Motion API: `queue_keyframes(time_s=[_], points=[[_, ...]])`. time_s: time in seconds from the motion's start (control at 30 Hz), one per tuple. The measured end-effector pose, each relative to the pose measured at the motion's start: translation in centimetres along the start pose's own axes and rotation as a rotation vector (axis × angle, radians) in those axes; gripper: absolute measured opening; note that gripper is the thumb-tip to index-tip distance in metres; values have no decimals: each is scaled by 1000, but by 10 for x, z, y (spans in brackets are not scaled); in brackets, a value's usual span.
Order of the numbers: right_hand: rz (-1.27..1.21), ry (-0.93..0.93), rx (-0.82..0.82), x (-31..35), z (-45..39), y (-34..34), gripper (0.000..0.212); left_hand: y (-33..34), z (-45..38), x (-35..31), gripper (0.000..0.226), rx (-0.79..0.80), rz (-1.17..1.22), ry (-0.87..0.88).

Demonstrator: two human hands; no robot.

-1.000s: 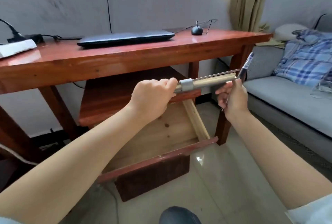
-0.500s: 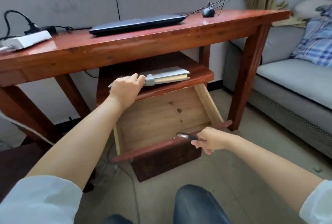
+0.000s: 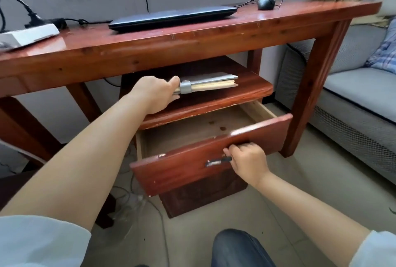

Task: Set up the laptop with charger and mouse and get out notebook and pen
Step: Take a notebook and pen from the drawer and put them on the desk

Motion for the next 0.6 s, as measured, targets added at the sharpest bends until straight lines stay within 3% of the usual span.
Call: queue_keyframes(time_s=[0.1,0.27,0.33,0.43,0.5,0.6], points=[[76,42,117,7,-20,12,25,-5,-8,8,35,17,68,10],[130,87,162,17,-49,41,21,-5,-12,19,37,-28,75,9],[140,114,268,19,-61,63,18,-3,-11,21,38,-42,72,16],[103,140,363,14,-68,88,29,-1,-12,24,38,-57,70,19],[58,152,394,9,-65,92,30,0,-13,27,38,-88,52,36],[-54,255,576,-8,-50,91,25,-2,-13,28,37,-83,53,74]])
Point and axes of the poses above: each hand's wrist, its own z-axis away from the middle knuckle, its own y-axis out of the palm, x = y × z, the point moved 6 cm from there along -z, towards the middle knuckle, and after that the axes turned 12 degrees about y, right-handed, at the moved point
